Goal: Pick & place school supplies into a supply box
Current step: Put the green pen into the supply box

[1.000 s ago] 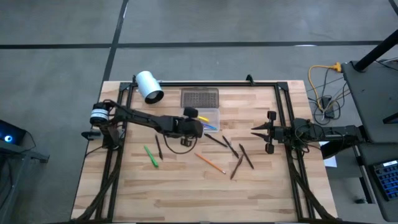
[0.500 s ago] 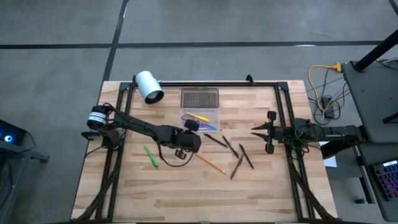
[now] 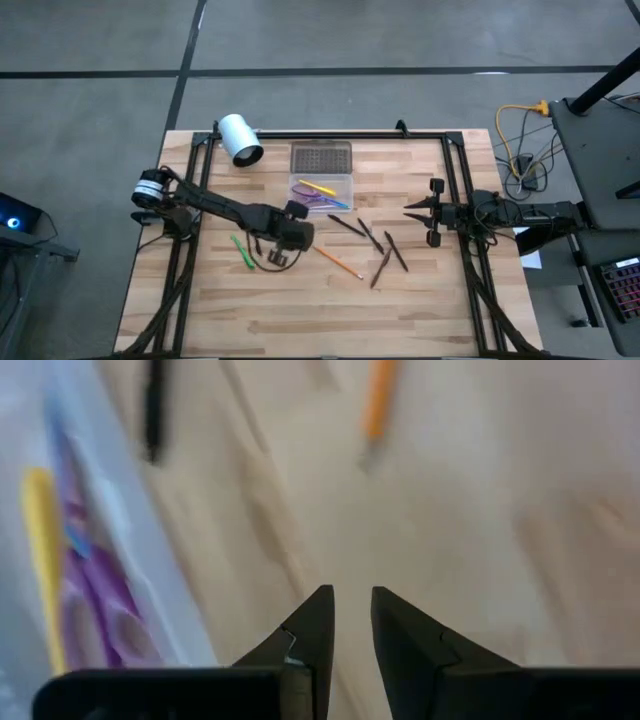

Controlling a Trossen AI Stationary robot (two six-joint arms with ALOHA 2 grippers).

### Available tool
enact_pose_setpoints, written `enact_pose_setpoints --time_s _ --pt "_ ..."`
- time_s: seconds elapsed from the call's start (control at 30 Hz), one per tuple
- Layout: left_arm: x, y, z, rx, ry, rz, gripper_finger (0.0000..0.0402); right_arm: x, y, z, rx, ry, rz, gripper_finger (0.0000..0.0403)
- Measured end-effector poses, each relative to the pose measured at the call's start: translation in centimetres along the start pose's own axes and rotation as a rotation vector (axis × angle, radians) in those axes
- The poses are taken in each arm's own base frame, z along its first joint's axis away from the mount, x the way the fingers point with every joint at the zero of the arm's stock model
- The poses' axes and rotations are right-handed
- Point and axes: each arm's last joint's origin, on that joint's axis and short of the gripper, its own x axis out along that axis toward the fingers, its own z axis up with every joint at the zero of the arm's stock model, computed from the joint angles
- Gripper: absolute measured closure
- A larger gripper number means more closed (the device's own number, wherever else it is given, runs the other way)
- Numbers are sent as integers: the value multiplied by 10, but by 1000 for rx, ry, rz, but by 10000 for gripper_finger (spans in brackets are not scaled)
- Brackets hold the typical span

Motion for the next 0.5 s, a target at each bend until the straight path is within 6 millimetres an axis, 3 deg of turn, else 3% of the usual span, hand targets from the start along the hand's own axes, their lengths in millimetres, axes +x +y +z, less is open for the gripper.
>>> enact_pose_setpoints --time_s 0.5 --pt "-29 -41 -54 134 105 -122 347 0 0 0 0 0 0 335"
